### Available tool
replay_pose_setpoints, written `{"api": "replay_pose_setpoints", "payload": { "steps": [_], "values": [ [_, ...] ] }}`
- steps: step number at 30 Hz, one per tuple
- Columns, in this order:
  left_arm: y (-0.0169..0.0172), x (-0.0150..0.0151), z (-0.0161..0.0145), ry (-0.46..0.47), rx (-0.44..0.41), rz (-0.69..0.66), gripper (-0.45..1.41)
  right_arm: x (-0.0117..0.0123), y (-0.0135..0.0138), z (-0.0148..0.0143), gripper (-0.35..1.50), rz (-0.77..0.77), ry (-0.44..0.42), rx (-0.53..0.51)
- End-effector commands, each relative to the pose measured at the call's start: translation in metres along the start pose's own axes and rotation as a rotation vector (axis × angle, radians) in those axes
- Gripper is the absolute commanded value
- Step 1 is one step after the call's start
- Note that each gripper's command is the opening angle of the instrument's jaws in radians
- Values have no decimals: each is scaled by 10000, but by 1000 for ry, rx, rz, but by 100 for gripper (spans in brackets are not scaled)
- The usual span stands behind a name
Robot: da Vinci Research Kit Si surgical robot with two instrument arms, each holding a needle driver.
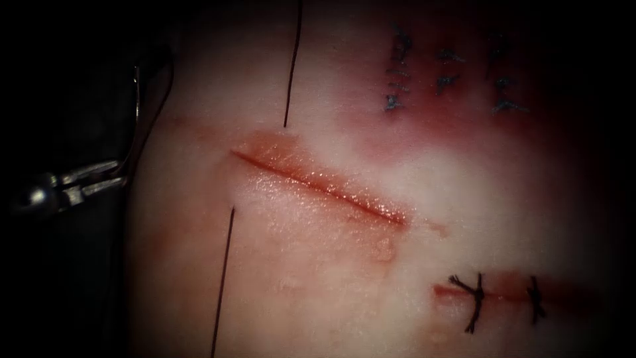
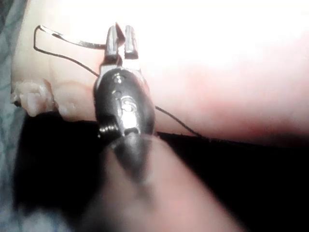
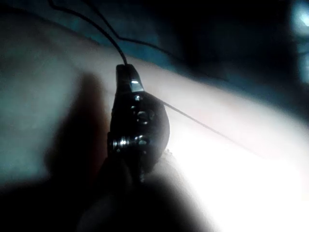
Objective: Wound Closure
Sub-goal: Use the right grasper to pull the suture through the skin.
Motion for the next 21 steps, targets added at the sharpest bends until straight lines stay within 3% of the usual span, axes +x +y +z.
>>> {"api": "replay_pose_setpoints", "payload": {
  "steps": [1, 2, 6, 10, 17, 21],
  "values": [
    [-3, -3, 8, 3, -1, 2, -35, -5, 24, -2, 130, 17, -12, -60],
    [-3, -3, 8, 3, -1, 2, -35, -6, 47, -13, 140, 49, -1, -103],
    [-3, -3, 8, 3, 0, 2, -35, -10, 96, -36, 143, 55, 0, -160],
    [-2, -3, 7, 3, 0, 2, -35, -23, 124, -47, 143, 64, -6, -187],
    [-3, -4, 6, 4, -3, 2, -35, -31, 122, -63, 145, 84, 27, -214],
    [-4, -4, 6, 4, -3, 2, -35, -25, 117, -94, 142, 119, 93, -232]
  ]
}}
